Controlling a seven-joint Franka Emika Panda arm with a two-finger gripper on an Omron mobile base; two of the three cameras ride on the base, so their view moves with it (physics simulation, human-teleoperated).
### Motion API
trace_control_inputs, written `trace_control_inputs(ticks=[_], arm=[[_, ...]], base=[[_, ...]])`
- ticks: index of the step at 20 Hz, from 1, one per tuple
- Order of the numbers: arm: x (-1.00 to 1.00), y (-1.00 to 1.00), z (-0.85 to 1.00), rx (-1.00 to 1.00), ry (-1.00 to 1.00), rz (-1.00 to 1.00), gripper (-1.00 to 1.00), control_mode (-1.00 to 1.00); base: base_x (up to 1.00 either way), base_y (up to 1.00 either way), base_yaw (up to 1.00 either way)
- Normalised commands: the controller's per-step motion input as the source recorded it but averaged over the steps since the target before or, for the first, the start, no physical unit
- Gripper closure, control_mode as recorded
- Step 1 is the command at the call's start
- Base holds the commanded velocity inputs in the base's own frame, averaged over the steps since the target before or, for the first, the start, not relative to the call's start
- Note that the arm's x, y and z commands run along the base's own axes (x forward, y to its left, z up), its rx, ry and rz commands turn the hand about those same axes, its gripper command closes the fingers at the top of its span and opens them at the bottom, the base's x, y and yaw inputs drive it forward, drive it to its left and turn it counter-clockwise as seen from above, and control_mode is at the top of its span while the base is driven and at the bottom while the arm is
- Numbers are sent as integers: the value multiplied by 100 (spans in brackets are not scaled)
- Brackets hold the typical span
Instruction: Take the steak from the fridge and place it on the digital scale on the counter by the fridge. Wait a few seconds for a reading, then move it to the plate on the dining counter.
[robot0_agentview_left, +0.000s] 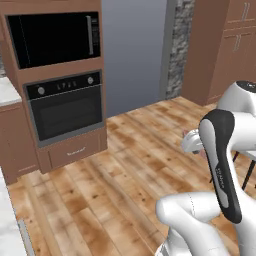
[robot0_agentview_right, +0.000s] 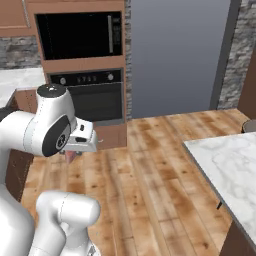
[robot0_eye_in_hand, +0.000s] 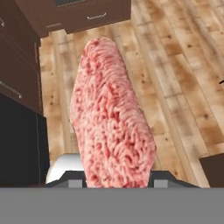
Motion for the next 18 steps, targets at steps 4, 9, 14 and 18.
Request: trace_control_inputs(ticks=[4,9,14,18], arm=[[0,0,0,0,0,0,100,100],[0,0,0,0,0,0,100,100],[0,0,0,0,0,0,100,100],[0,0,0,0,0,0,100,100]], base=[[100,64,-41],[100,61,-52],[100,39,-48],[100,50,-58]])
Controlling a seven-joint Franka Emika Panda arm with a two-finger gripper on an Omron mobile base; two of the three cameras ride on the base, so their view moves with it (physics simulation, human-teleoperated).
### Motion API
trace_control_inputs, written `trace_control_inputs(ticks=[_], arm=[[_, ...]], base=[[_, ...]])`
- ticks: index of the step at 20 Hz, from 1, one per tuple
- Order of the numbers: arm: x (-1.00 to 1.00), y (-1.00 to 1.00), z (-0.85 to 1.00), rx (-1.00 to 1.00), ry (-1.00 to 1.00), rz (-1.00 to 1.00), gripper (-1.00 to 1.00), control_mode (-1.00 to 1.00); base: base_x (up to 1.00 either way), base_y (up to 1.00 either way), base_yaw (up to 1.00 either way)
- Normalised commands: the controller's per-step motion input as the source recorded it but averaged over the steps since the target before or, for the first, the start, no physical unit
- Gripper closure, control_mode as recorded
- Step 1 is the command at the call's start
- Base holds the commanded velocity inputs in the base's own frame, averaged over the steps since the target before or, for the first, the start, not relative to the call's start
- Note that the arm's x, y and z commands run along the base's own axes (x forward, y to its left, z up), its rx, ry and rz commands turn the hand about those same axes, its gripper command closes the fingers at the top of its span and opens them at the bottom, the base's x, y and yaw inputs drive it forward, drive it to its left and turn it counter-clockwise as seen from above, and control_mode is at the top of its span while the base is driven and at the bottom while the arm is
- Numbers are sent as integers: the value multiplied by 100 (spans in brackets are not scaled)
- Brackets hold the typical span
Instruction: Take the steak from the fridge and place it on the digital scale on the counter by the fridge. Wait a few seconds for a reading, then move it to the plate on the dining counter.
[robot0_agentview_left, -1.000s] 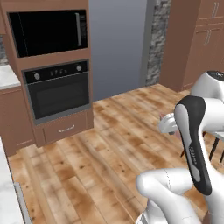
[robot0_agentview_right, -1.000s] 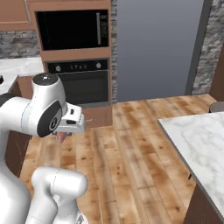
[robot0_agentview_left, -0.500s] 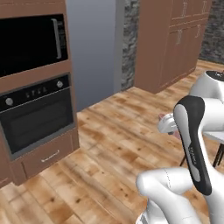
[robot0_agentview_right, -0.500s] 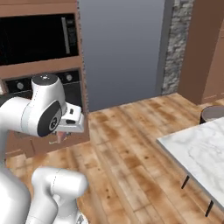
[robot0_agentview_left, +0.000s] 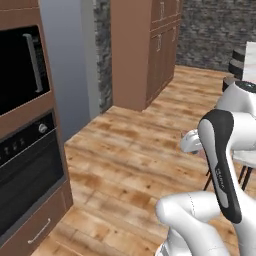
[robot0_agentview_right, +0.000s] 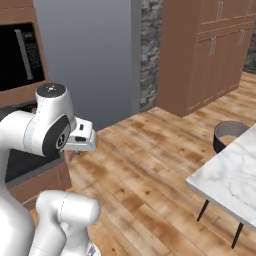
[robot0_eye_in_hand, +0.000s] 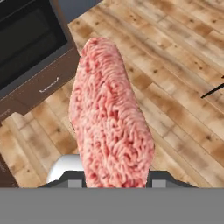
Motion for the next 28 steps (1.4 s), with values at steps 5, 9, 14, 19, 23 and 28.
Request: trace_control_inputs(ticks=[5,9,14,19,23,28], arm=[[0,0,0,0,0,0,100,100],[0,0,0,0,0,0,100,100],[0,0,0,0,0,0,100,100],[0,0,0,0,0,0,100,100],[0,0,0,0,0,0,100,100],[0,0,0,0,0,0,100,100]], base=[[100,52,-60],[100,71,-57],[100,82,-53],[100,76,-54],[100,70,-50],[100,52,-45]])
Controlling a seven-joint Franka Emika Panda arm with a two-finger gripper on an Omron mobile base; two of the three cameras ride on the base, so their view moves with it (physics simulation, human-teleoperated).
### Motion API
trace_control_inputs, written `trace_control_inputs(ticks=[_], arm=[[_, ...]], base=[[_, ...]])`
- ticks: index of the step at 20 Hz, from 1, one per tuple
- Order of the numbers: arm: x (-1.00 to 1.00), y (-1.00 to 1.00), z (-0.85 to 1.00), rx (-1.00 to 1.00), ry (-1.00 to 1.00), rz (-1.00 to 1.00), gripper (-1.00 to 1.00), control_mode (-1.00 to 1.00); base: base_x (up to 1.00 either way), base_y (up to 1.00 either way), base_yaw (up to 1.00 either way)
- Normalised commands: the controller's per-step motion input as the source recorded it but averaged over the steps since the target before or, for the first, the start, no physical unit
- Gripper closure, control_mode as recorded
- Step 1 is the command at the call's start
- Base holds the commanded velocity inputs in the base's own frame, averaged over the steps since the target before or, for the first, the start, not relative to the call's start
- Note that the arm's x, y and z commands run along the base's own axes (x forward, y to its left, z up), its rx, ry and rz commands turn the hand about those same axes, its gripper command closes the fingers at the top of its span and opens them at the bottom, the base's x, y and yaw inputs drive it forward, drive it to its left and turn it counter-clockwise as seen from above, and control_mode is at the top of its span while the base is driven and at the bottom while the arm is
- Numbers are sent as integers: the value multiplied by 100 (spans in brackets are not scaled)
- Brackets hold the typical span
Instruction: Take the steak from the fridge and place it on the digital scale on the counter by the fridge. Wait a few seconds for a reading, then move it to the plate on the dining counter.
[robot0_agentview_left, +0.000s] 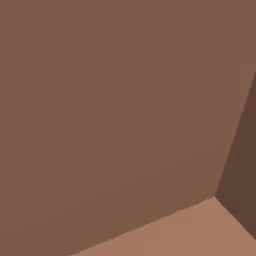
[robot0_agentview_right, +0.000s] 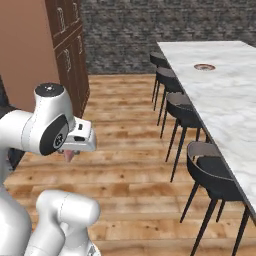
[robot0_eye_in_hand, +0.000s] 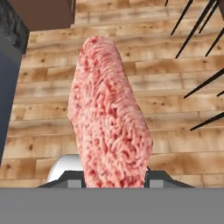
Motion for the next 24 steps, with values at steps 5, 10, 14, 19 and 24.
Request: trace_control_inputs(ticks=[5,10,14,19,24], arm=[[0,0,0,0,0,0,100,100],[0,0,0,0,0,0,100,100],[0,0,0,0,0,0,100,100],[0,0,0,0,0,0,100,100],[0,0,0,0,0,0,100,100]], base=[[100,52,-49],[100,35,-31],[100,-35,20],[100,-13,42],[100,3,4]])
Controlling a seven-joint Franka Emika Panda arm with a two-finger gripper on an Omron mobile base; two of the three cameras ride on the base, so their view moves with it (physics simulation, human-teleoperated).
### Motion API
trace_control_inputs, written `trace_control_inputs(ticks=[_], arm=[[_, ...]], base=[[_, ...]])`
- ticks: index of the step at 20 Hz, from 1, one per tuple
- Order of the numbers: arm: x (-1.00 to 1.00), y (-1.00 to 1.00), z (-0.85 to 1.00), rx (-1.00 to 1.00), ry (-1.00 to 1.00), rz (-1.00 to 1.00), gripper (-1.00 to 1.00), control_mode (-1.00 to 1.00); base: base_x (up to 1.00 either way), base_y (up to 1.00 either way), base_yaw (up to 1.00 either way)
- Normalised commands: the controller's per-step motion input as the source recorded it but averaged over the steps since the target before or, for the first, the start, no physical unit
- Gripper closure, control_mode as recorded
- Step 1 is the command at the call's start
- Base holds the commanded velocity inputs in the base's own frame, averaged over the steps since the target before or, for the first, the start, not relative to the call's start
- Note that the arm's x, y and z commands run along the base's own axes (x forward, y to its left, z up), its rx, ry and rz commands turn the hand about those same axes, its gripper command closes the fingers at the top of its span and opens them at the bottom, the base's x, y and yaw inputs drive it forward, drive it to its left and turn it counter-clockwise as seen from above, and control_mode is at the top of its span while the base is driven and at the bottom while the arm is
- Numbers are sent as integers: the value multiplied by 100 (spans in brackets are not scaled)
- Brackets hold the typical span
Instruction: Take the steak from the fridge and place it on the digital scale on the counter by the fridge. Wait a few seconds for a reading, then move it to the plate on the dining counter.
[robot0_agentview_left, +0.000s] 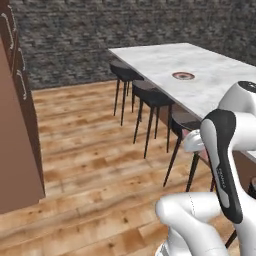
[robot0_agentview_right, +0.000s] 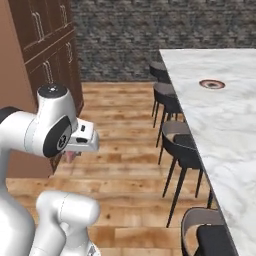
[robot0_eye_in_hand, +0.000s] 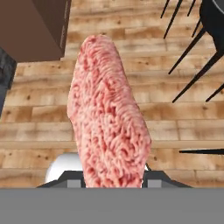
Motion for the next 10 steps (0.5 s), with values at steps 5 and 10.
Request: trace_control_inputs(ticks=[5,10], arm=[[0,0,0,0,0,0,100,100],[0,0,0,0,0,0,100,100]], base=[[100,17,-14],[100,20,-23]])
